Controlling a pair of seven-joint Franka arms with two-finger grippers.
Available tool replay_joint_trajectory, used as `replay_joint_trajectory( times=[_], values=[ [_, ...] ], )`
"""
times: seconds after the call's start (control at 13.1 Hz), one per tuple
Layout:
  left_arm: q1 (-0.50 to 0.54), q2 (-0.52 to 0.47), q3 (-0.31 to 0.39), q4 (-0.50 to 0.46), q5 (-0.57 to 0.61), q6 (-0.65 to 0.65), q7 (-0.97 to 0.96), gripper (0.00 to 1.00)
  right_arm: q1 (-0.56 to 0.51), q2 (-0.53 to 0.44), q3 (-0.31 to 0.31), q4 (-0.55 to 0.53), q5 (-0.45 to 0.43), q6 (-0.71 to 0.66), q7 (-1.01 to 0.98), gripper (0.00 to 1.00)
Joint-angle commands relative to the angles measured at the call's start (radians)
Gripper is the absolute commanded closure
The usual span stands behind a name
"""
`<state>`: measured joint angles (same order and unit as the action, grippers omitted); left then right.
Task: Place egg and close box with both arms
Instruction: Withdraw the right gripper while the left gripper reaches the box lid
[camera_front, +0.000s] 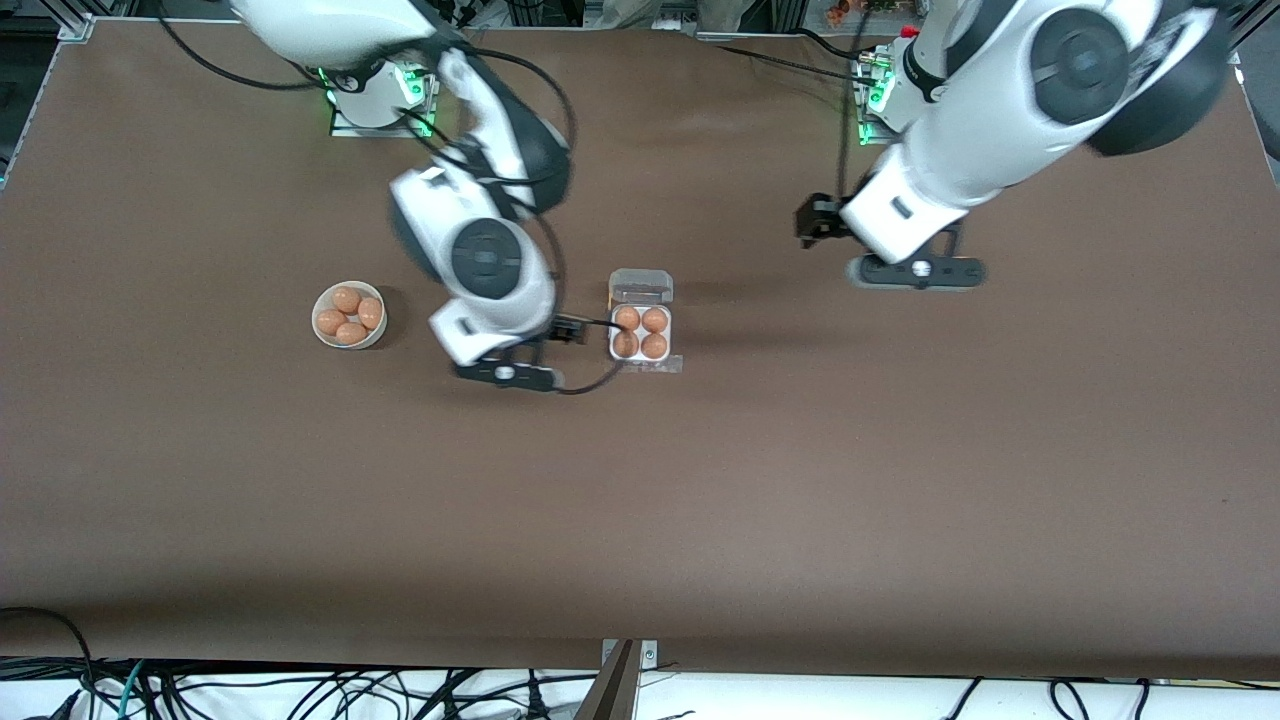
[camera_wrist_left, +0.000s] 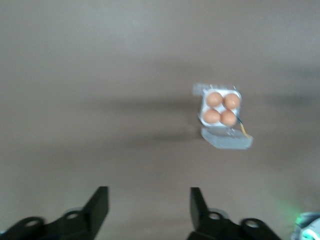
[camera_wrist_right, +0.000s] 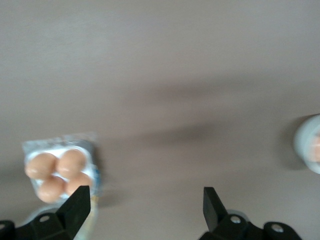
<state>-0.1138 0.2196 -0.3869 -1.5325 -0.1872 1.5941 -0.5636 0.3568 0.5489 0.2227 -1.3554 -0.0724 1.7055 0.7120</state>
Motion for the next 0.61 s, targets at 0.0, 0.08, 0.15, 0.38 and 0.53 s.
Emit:
replay_joint_trajectory(
  times=[0.0,0.08,0.15,0.38,0.53],
  values=[
    [-0.088,0.078,0.000,0.028,-0.029,-0.006,-0.157,0.78,-0.093,-0.144,-0.014,-0.105,0.046,-0.067,-0.142,0.00],
    [-0.128,0.107,0.000,0.035,-0.028,0.004,-0.210,0.83,-0.108,-0.185,-0.044,-0.129,0.066,-0.078,-0.193,0.00],
    [-0.162,0.144,0.000,0.060,-0.024,0.030,-0.275,0.84,-0.110,-0.231,-0.093,-0.160,0.080,-0.090,-0.248,0.00],
    [-0.239,0.256,0.000,0.126,-0.031,0.053,-0.389,1.00,-0.110,-0.366,-0.254,-0.264,0.106,-0.135,-0.467,0.00],
    [-0.274,0.300,0.000,0.135,-0.029,0.066,-0.389,1.00,-0.110,-0.421,-0.363,-0.281,0.106,-0.176,-0.593,0.00]
  ],
)
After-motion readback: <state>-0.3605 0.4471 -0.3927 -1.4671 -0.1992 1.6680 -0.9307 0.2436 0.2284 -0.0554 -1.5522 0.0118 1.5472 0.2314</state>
